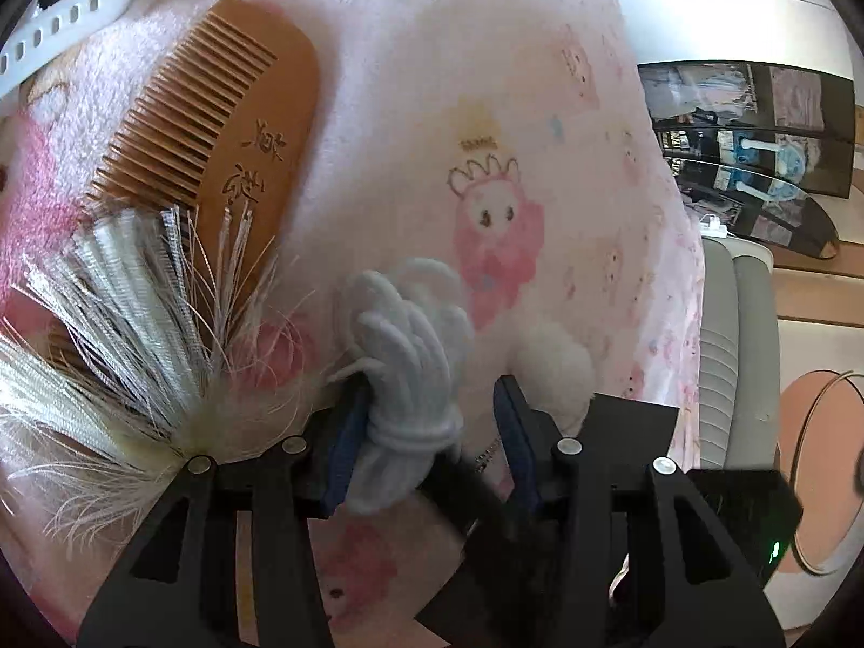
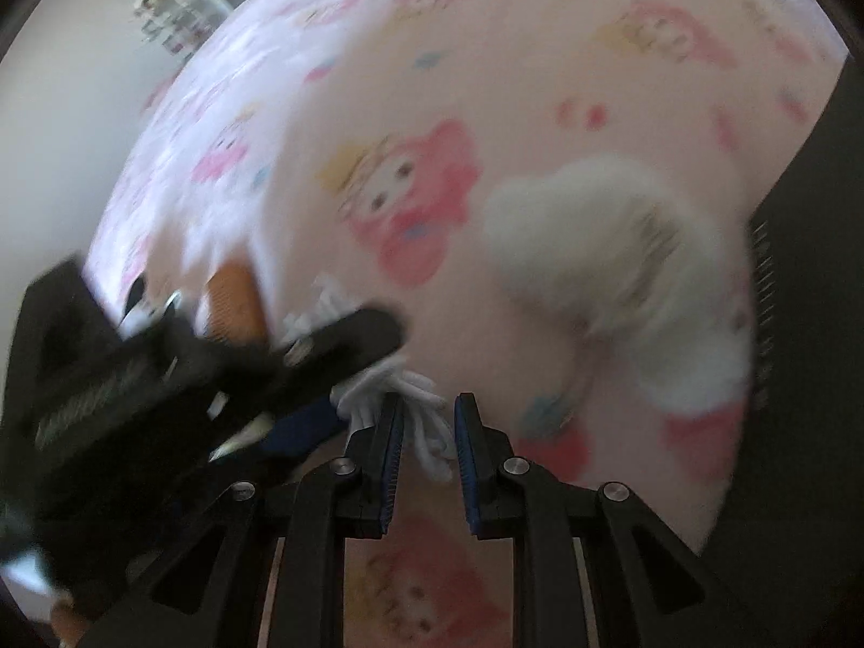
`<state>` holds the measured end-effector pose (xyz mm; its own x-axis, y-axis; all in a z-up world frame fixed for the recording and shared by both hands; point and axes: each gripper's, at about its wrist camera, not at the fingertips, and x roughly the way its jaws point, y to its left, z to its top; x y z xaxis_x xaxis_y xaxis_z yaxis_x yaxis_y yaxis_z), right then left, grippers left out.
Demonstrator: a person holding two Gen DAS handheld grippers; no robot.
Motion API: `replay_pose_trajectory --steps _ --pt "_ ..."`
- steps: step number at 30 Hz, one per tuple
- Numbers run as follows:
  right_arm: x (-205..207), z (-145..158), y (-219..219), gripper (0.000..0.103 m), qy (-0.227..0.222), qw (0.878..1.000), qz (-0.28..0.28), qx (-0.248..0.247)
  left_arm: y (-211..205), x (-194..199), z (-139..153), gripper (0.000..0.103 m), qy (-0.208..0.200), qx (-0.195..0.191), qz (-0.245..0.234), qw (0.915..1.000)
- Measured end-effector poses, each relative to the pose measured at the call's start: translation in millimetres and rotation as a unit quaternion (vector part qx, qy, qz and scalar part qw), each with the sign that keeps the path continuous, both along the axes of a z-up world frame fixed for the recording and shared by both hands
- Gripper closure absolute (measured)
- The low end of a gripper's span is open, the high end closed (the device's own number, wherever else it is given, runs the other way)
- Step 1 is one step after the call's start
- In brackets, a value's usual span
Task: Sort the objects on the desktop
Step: 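Grasp the second white coiled rope with the left gripper, then carry the white rope with the left gripper over the box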
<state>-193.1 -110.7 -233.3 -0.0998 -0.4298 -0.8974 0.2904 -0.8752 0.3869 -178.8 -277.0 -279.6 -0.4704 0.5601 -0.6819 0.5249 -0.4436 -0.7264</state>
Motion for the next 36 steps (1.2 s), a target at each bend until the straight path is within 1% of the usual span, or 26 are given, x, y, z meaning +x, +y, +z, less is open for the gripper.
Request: replay_pose_trajectory --steps 1,2,3,5,8,11,15,19,21,22,23,24,25,29,33,36 --pt "4.3 -0.1 -1.8 0.087 -0.006 1.000 0.007 -0.007 1.3 -0.4 1.8 0.063 0.001 -0.009 -0.010 0.9999" --pt "7.7 0.3 -2.8 0.087 -0.010 1.000 0.012 -0.014 4.3 0.9 3.5 0.073 0.000 -0.019 -0.016 0.9997" --pt "10.8 1.7 -1.6 0.087 -0.009 1.000 0.014 -0.015 6.6 2.5 6.4 0.077 -0.001 -0.031 -0.026 0.9992" --pt "14.3 6.3 1.8 0.087 -0.009 1.000 0.014 -0.021 10.9 6.3 12.3 0.078 0.007 -0.036 -0.039 0.9986" --pt "21.2 18.2 13.2 0.087 -0.011 0.999 0.013 -0.043 14.0 19.6 26.3 0.079 0.035 -0.026 -0.051 0.9978" --pt "37.6 39.1 26.9 0.087 0.011 0.998 0.013 -0.054 24.4 32.2 40.9 0.079 0.065 -0.015 -0.067 0.9955" --pt "58.1 59.5 46.3 0.087 0.016 0.997 0.013 -0.069 46.5 60.1 71.5 0.079 0.093 -0.040 -0.079 0.9917" --pt "83.6 93.5 73.9 0.087 0.051 0.996 0.025 -0.072 66.8 73.3 99.5 0.079 0.122 -0.036 -0.095 0.9874" --pt "93.1 109.3 88.0 0.087 0.070 0.995 0.028 -0.068 85.0 70.7 116.0 0.079 0.134 -0.043 -0.108 0.9841" --pt "97.7 117.1 97.6 0.087 0.081 0.994 0.027 -0.067 97.6 72.1 126.3 0.079 0.142 -0.052 -0.121 0.9811" --pt "100.1 119.9 102.3 0.087 0.088 0.994 0.025 -0.067 103.8 76.1 131.0 0.079 0.146 -0.057 -0.129 0.9792" --pt "105.7 125.9 117.4 0.087 0.095 0.993 0.017 -0.071 112.6 78.9 136.2 0.079 0.149 -0.060 -0.140 0.9770" --pt "106.9 127.7 124.8 0.087 0.097 0.992 0.010 -0.074 126.8 79.0 141.9 0.079 0.153 -0.064 -0.155 0.9740" --pt "114.5 130.9 171.2 0.086 0.093 0.991 -0.024 -0.089 168.2 82.4 154.2 0.079 0.160 -0.070 -0.188 0.9666" --pt "113.5 143.4 202.6 0.086 0.098 0.992 -0.033 -0.079 196.3 82.2 162.7 0.079 0.170 -0.061 -0.202 0.9626" --pt "107.8 151.4 218.0 0.086 0.102 0.991 -0.034 -0.076 213.8 75.5 172.8 0.079 0.172 -0.065 -0.211 0.9602"
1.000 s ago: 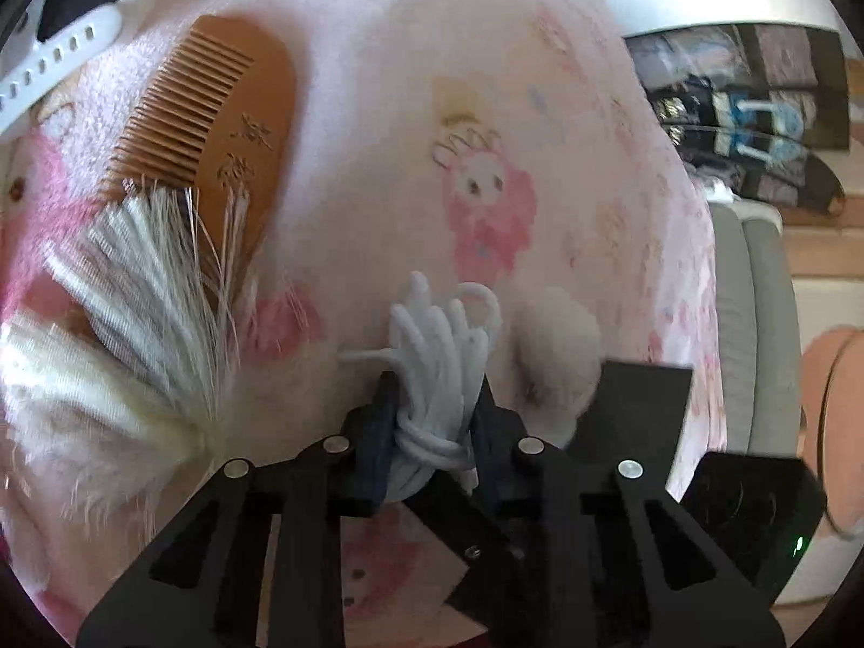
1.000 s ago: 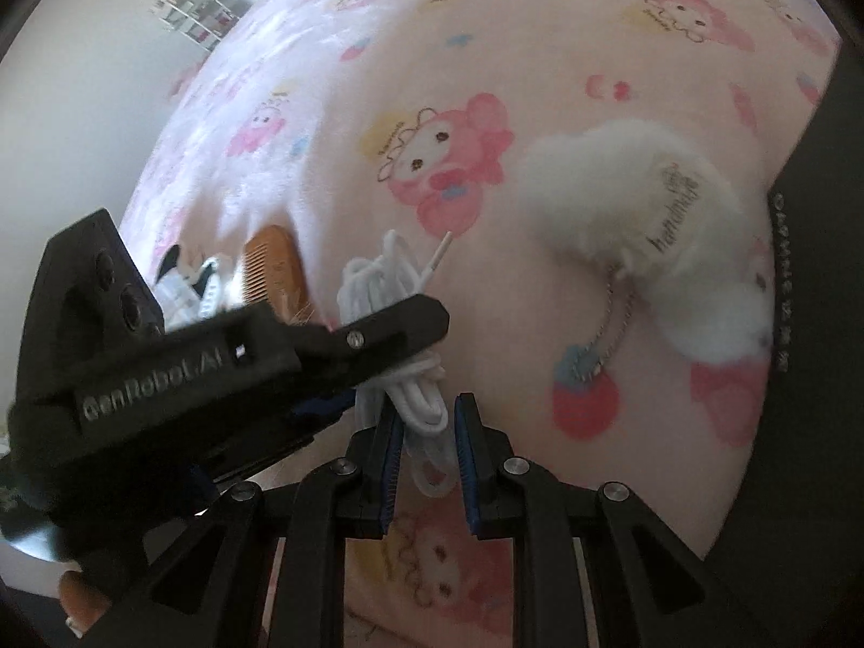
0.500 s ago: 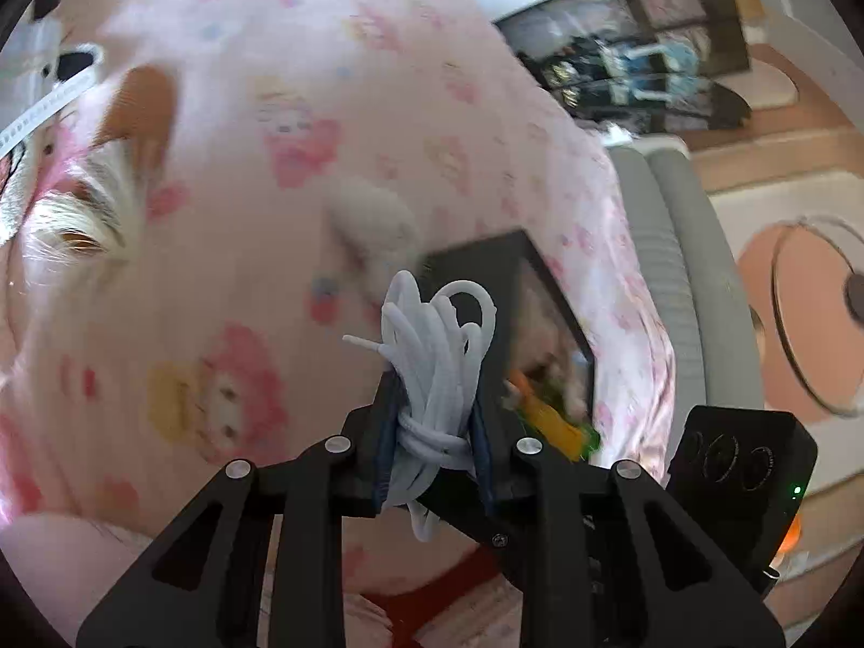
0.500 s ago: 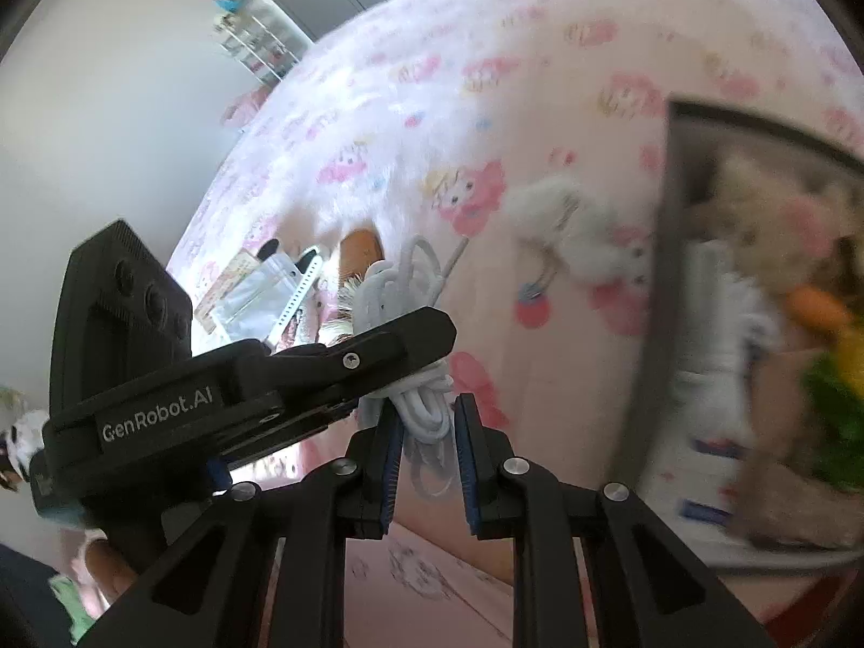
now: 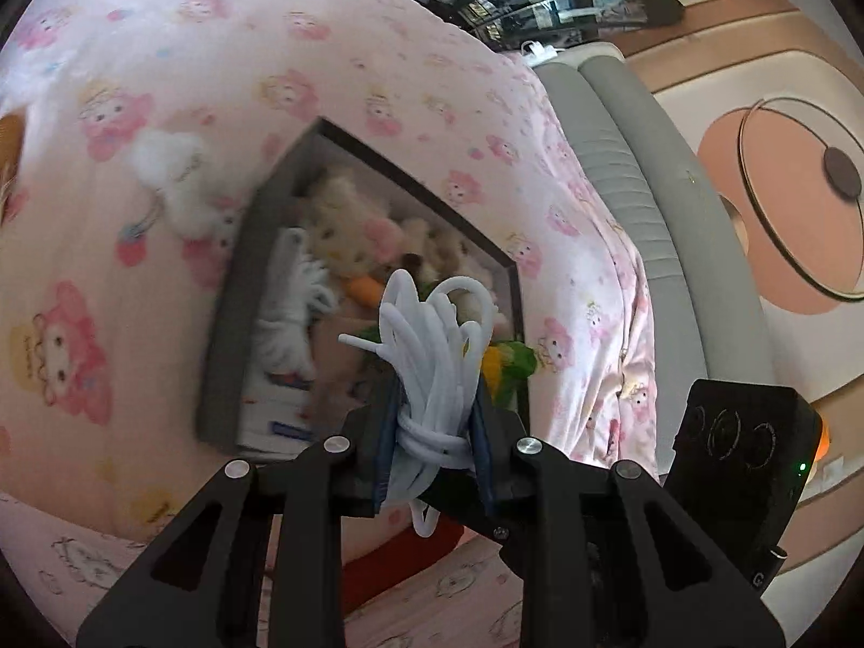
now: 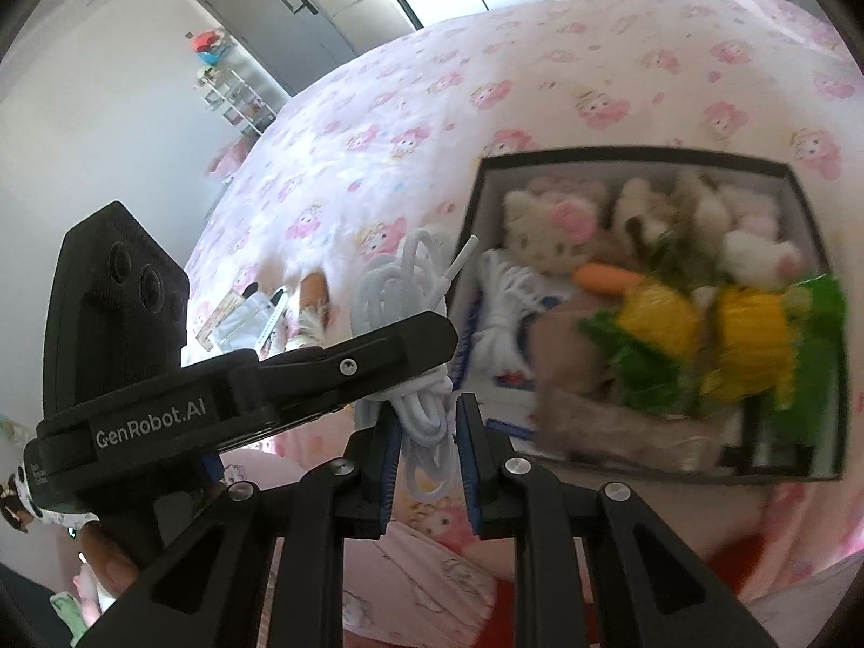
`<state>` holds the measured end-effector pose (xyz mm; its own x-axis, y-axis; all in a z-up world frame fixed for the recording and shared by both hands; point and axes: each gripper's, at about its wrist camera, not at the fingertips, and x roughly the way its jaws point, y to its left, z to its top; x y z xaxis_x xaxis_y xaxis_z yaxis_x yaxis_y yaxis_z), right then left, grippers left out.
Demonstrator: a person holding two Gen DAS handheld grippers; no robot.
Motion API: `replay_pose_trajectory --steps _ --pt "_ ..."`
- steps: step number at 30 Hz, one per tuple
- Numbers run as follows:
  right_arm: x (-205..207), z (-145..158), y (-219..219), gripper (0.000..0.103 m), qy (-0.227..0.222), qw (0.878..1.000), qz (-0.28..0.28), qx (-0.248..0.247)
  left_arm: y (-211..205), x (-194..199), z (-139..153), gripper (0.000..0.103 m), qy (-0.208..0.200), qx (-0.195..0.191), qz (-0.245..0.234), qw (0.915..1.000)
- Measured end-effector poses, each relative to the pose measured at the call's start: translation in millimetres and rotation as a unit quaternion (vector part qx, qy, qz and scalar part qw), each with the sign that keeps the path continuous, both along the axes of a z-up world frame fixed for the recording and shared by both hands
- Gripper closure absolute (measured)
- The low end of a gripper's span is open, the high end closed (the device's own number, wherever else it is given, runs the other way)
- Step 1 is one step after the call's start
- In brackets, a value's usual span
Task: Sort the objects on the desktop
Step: 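Carry the white rope with the left gripper over the box, then lower the rope into the box beside the first rope with the left gripper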
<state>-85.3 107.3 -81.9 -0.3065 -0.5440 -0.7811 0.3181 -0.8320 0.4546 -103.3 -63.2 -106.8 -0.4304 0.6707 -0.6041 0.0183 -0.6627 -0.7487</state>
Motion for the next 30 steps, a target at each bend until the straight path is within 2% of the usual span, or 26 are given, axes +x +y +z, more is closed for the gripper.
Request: replay_pose_trajectory --steps 5,8,11,15,23,30 --pt "-10.7 0.8 23.6 0.084 0.014 1.000 -0.008 0.020 25.4 -13.8 6.6 0.079 -0.001 -0.013 -0.012 0.9998" --pt "-21.0 -5.0 38.9 0.084 0.005 1.000 -0.019 0.007 38.3 -24.0 0.8 0.079 -0.007 -0.014 -0.016 0.9998" --pt "-33.2 -20.1 56.9 0.084 -0.005 0.999 -0.035 -0.031 46.1 -34.2 -7.3 0.079 -0.013 -0.018 -0.014 0.9997" --pt "-50.0 -45.9 78.0 0.084 -0.043 0.993 -0.071 -0.081 54.8 -48.3 -24.3 0.079 -0.031 -0.011 -0.013 0.9994" --pt "-62.8 -66.8 91.0 0.084 -0.049 0.994 -0.086 -0.049 80.3 -65.9 -48.5 0.079 -0.047 -0.037 -0.034 0.9976" --pt "-68.1 -73.4 95.2 0.082 -0.047 0.994 -0.089 -0.045 86.1 -73.2 -59.2 0.078 -0.052 -0.058 -0.032 0.9964"
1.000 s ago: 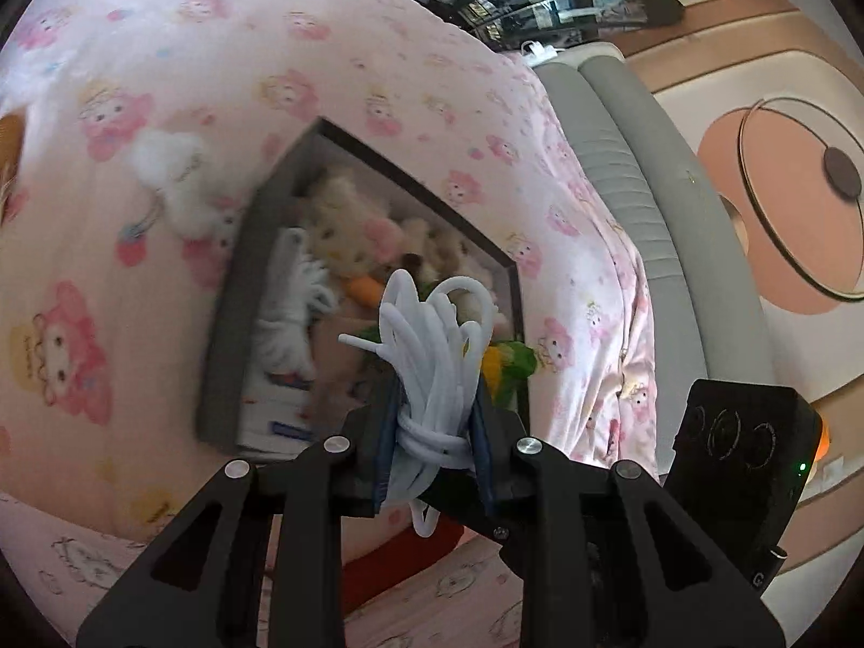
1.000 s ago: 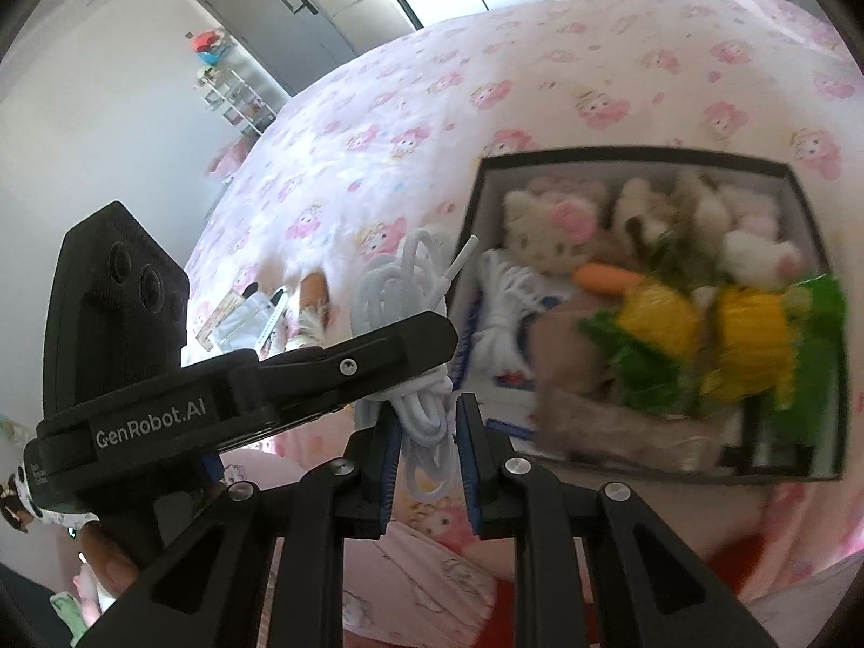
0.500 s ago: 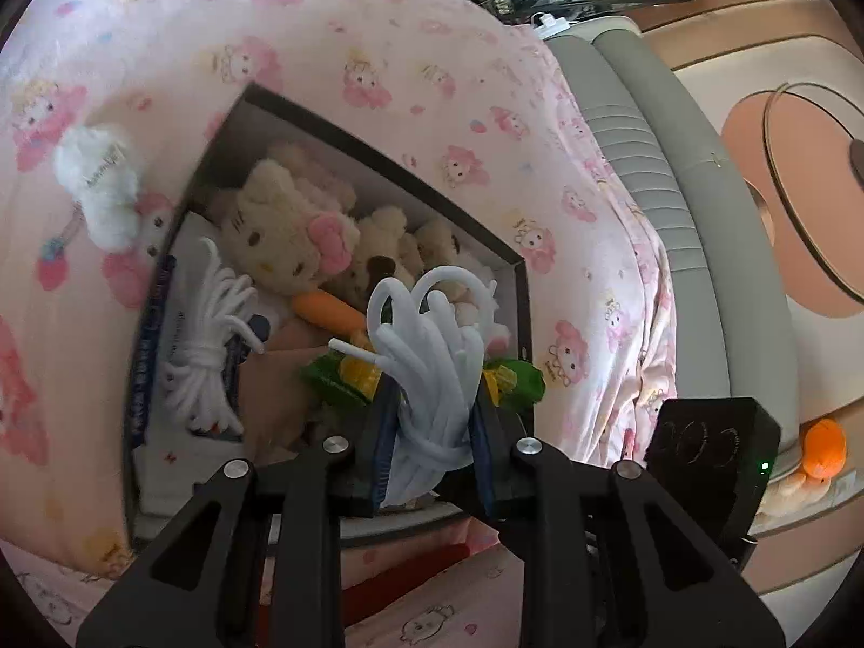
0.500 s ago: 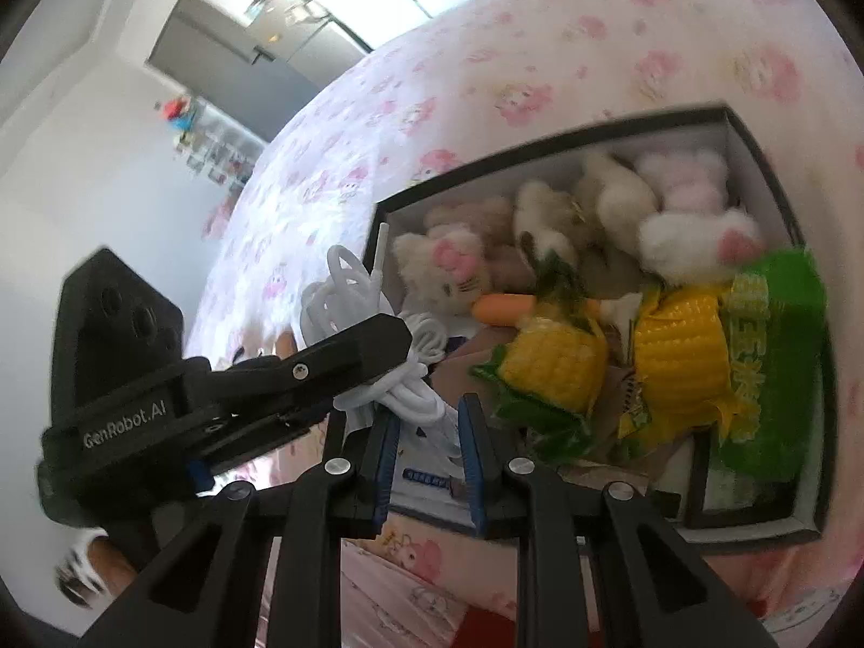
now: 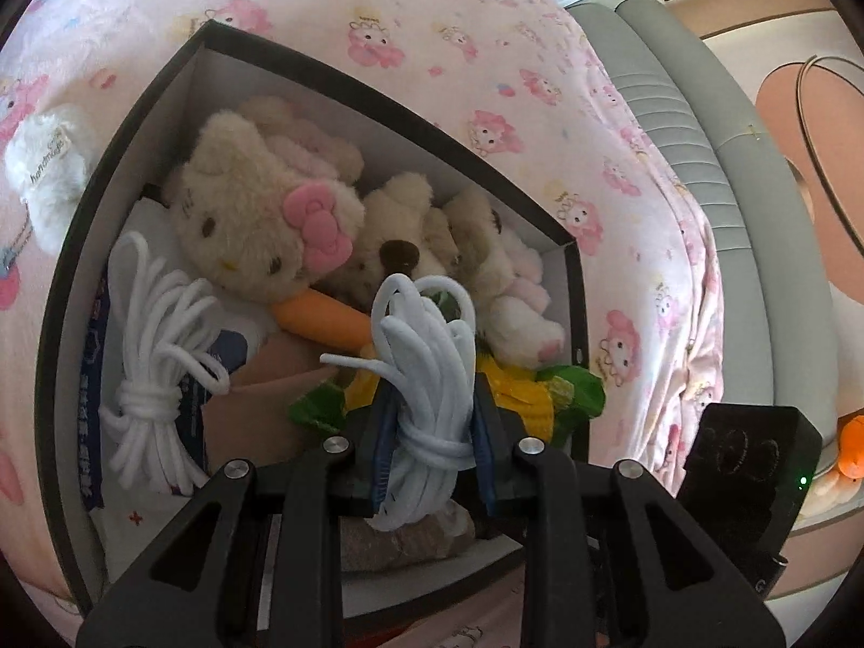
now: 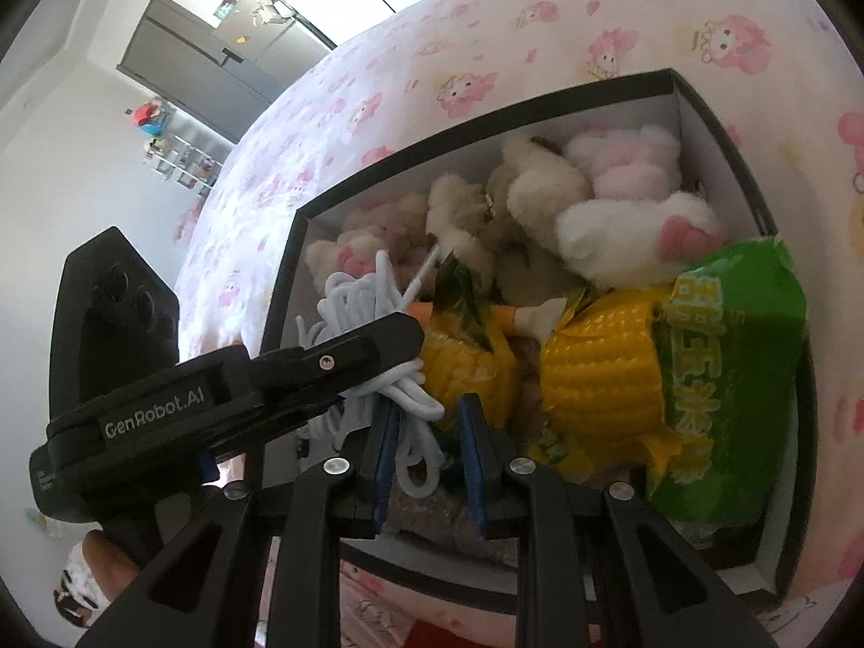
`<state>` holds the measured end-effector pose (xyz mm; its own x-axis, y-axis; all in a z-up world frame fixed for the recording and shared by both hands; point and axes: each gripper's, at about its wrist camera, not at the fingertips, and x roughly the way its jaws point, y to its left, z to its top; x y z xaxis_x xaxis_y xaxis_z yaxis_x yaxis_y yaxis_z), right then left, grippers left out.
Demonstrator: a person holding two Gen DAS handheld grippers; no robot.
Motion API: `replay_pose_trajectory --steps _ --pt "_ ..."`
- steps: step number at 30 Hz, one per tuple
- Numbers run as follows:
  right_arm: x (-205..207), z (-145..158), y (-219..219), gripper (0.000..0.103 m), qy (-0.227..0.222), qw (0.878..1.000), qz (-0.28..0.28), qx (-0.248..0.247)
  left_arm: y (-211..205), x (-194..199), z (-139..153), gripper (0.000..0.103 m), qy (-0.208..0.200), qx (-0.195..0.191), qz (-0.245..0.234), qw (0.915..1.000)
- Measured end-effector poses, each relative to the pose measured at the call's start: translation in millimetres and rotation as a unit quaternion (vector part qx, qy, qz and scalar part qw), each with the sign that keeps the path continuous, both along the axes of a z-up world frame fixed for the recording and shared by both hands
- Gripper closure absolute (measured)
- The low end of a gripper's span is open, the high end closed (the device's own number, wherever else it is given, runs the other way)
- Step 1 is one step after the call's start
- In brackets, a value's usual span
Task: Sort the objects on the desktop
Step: 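Lower the rope into the box beside the first rope with the left gripper, then open the left gripper and lift both grippers out of the box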
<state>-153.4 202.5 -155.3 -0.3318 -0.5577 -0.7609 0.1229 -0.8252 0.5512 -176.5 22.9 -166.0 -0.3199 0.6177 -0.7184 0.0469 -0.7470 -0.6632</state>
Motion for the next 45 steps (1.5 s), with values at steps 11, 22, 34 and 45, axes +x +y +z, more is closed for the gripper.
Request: replay_pose_trajectory --steps 11,22,34,45 --pt "8.7 22.7 -10.4 0.082 0.103 0.988 -0.015 0.118 -12.6 -9.3 -6.3 0.078 -0.014 -0.047 0.006 0.9988" --pt "-7.9 5.0 4.4 0.082 0.036 0.998 -0.014 0.047 -31.2 2.9 15.2 0.070 0.021 -0.031 0.019 0.9991" --pt "-18.0 5.0 -7.8 0.082 0.052 0.996 -0.009 0.067 -31.1 4.3 10.7 0.081 0.034 -0.045 0.013 0.9983" --pt "-5.7 13.0 -24.7 0.081 0.102 0.989 0.017 0.106 -21.9 7.8 3.2 0.079 -0.002 -0.182 0.022 0.9831"
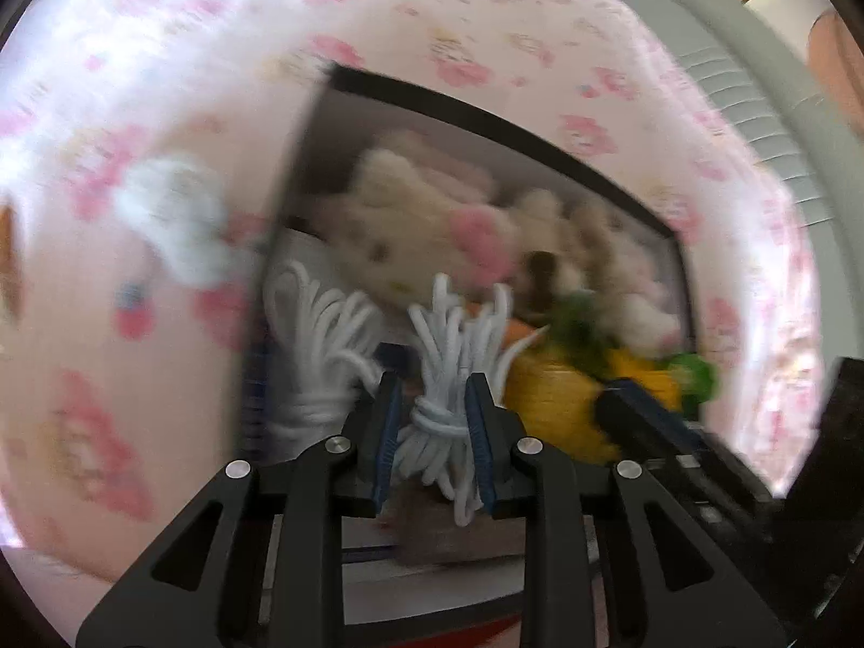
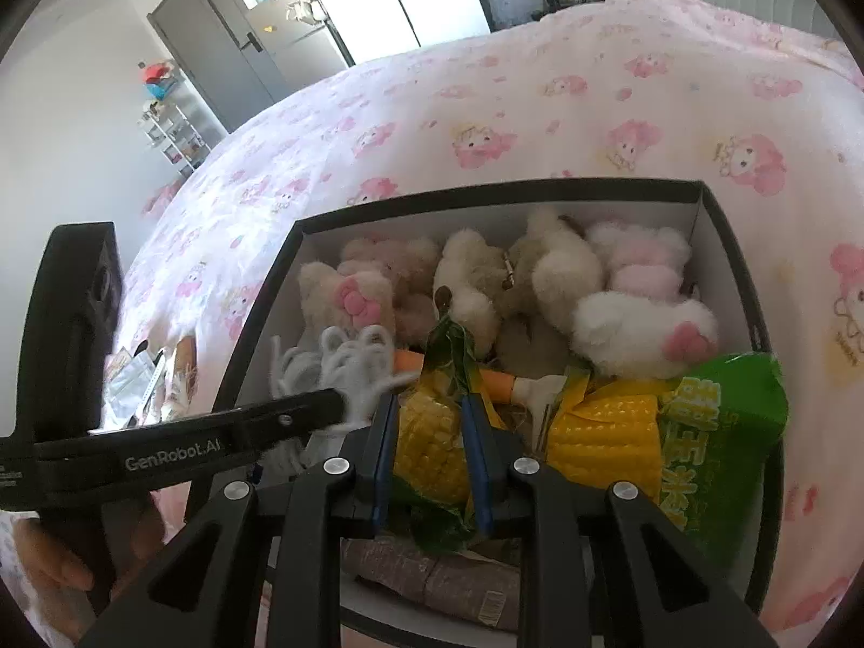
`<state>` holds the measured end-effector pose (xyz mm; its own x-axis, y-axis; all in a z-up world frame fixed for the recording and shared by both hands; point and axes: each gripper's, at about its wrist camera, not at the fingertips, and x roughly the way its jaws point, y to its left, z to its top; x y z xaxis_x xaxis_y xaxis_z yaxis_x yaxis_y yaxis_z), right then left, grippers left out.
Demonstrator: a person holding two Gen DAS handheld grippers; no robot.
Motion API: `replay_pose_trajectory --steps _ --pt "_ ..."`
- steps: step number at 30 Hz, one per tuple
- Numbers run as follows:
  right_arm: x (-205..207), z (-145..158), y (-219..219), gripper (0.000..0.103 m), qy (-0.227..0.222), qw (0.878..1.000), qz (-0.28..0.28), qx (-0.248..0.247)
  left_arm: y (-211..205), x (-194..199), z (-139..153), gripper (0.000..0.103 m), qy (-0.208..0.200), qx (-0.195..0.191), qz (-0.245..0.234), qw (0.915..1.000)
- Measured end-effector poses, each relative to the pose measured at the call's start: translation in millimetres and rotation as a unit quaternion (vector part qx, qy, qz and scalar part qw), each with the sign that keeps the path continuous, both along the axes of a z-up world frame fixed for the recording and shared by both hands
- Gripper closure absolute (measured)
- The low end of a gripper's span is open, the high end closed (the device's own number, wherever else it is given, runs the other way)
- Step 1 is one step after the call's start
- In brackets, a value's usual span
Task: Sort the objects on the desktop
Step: 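Open the left gripper and lift both grippers out of the box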
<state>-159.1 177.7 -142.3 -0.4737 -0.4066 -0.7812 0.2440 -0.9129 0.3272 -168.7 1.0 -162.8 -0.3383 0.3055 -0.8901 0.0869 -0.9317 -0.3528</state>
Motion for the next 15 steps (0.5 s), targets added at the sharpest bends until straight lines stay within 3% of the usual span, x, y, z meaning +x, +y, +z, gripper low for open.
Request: replay_pose_trajectory --steps 1,4,6,10,15 --pt "1.4 1.9 0.5 0.081 0.008 1.000 -0.002 0.003 -0.7 1.1 3.1 0.080 0.004 -0.003 0.002 1.0000" --pt "2.4 3.2 -1.8 0.081 0.012 1.000 0.004 0.001 -6.0 5.8 15.4 0.081 0.032 0.065 0.001 0.9974" --pt "2.3 1.2 -4.1 0.081 0.006 1.000 0.006 0.007 -0.2 7.4 22.7 0.081 0.054 0.085 -0.006 0.9948" --pt "2.5 -0.7 -4.5 0.081 0.011 0.999 -0.009 0.037 20.1 -0.7 12.1 0.081 0.046 0.085 -0.036 0.9947" --pt "3.3 -4.7 0.3 0.079 0.003 0.999 -0.020 0.044 26.4 -3.8 -7.6 0.082 0.020 0.047 -0.030 0.9983"
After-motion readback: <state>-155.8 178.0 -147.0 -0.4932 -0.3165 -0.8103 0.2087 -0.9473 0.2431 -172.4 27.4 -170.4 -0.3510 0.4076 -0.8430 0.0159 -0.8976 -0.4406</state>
